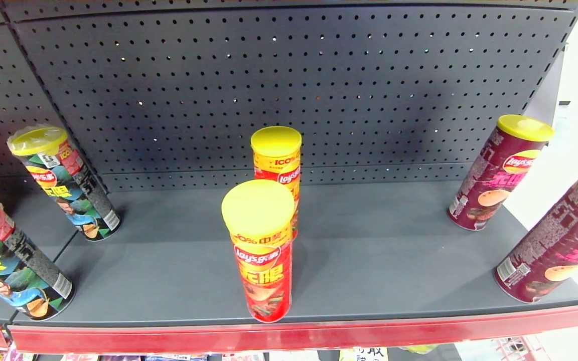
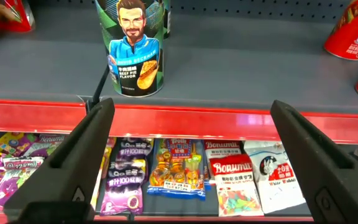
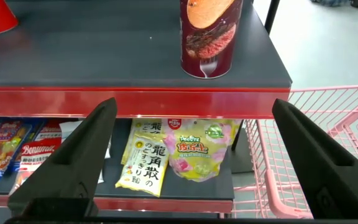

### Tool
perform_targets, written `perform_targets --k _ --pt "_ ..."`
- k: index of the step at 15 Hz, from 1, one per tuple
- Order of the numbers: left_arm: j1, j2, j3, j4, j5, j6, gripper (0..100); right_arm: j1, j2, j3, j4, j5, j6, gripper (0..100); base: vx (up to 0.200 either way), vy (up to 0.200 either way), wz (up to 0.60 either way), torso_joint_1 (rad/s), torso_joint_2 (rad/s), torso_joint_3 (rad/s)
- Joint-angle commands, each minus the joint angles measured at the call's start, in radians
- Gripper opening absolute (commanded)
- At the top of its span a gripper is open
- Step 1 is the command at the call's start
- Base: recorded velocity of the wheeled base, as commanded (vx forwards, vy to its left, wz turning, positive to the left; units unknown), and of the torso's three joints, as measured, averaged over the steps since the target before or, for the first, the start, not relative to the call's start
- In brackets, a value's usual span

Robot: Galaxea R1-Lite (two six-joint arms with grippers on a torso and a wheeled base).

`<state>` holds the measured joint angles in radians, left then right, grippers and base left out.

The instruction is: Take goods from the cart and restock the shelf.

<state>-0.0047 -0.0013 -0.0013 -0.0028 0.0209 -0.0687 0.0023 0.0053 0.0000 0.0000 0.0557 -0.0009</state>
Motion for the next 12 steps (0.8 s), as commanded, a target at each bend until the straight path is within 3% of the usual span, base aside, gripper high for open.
perform_targets --k 1,12 --pt "0.0 0.001 0.0 0.0 0.001 0.0 100 0.001 -0.001 0.0 0.0 -0.001 -0.001 100 0.0 0.0 0.0 0.0 0.0 0.0" --pt "0.0 0.001 0.0 0.0 0.001 0.006 100 0.001 -0.002 0.0 0.0 -0.008 -0.002 100 0.0 0.0 0.0 0.0 0.0 0.0"
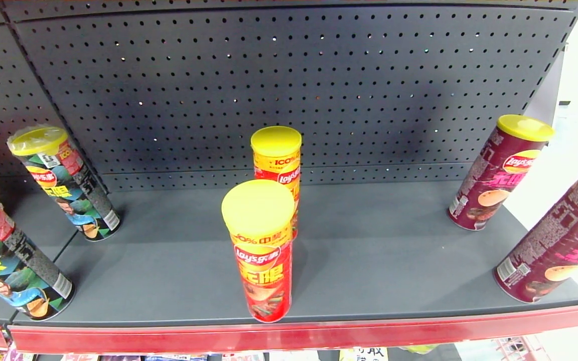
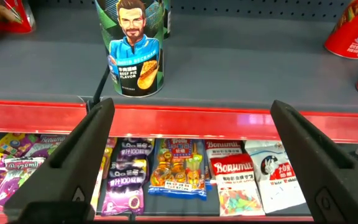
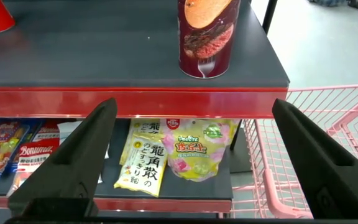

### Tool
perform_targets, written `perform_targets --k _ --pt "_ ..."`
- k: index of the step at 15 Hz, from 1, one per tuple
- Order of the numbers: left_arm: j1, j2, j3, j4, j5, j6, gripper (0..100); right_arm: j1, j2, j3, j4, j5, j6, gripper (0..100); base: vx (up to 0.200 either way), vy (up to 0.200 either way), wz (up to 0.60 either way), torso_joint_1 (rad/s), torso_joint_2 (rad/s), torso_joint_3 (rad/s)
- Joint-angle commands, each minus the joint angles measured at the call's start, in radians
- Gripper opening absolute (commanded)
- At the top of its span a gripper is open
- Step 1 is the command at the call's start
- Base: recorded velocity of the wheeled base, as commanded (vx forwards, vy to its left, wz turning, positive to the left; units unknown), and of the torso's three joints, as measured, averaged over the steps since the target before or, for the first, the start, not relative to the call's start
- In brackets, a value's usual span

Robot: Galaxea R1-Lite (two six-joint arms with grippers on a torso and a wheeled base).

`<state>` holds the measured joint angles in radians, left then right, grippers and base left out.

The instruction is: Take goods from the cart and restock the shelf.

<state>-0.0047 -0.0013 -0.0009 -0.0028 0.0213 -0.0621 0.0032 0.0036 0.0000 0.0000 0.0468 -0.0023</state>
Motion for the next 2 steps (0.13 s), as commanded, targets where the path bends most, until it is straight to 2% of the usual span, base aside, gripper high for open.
perform_targets --k 1,2 --pt "0.0 0.001 -0.001 0.0 0.0 -0.001 100 0.0 -0.001 0.0 0.0 0.001 -0.001 100 0.0 0.0 0.0 0.0 0.0 0.0" --pt "0.0 0.001 -0.001 0.0 -0.001 -0.001 100 0.0 -0.001 0.0 0.0 -0.005 0.001 100 0.0 0.0 0.0 0.0 0.0 0.0"
